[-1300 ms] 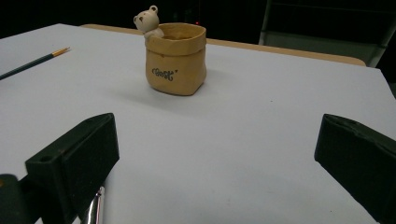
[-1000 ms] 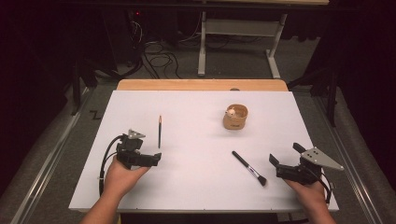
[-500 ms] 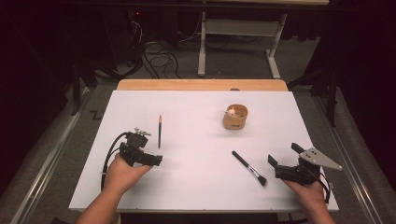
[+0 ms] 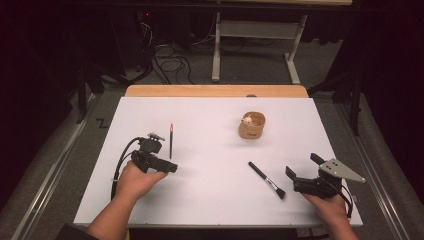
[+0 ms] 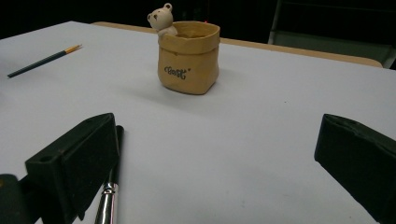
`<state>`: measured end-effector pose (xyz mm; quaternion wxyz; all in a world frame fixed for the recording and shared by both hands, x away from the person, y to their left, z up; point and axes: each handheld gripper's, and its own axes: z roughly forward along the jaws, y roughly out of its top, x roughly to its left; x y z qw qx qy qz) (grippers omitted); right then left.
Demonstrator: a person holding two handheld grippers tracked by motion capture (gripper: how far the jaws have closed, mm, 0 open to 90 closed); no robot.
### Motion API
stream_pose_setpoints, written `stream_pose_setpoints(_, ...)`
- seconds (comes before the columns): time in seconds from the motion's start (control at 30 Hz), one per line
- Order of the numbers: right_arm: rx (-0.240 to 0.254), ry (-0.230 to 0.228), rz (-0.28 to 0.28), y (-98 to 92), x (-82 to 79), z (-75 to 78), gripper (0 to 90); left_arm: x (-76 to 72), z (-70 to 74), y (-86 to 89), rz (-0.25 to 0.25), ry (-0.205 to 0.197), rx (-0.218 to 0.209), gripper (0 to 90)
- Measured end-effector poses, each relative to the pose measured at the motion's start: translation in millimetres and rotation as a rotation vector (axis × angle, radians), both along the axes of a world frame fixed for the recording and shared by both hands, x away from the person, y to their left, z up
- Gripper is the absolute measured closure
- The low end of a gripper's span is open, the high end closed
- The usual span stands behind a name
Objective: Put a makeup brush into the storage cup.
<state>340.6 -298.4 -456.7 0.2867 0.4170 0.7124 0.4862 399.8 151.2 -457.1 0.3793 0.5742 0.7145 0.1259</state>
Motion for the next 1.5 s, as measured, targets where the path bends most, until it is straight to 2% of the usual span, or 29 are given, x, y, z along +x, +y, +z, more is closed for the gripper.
stream_pose_setpoints(0.13,-0.003,-0.001,0.004,0.5,0.9,-1.0,0.4,4.7,0.4,-2.9,0.015,0.002,0.007,5.5)
stream_pose_setpoints(0.27,-0.006,-0.002,0.006,0.8,0.8,-1.0,0.4,6.2,-0.5,-5.5,0.006,0.006,0.019,5.8)
stream_pose_setpoints(0.53,-0.005,0.008,0.004,1.3,0.5,-1.7,0.4,12.6,-0.2,-8.5,0.004,0.012,0.017,7.3)
stream_pose_setpoints(0.7,-0.006,0.01,0.006,1.3,1.8,-2.7,0.4,20.5,-0.5,-9.9,0.017,0.025,0.001,8.1)
stream_pose_setpoints(0.97,-0.001,0.013,0.01,1.8,1.8,-2.0,0.4,30.2,-1.0,-10.8,0.033,0.016,-0.008,7.7)
stream_pose_setpoints(1.4,-0.009,0.008,0.015,2.9,2.5,-2.2,0.4,51.3,4.0,-8.9,0.061,0.005,-0.008,1.4)
stream_pose_setpoints(1.5,-0.01,0.01,0.015,3.2,2.3,-2.0,0.4,55.7,3.0,-9.7,0.073,-0.011,-0.022,0.9)
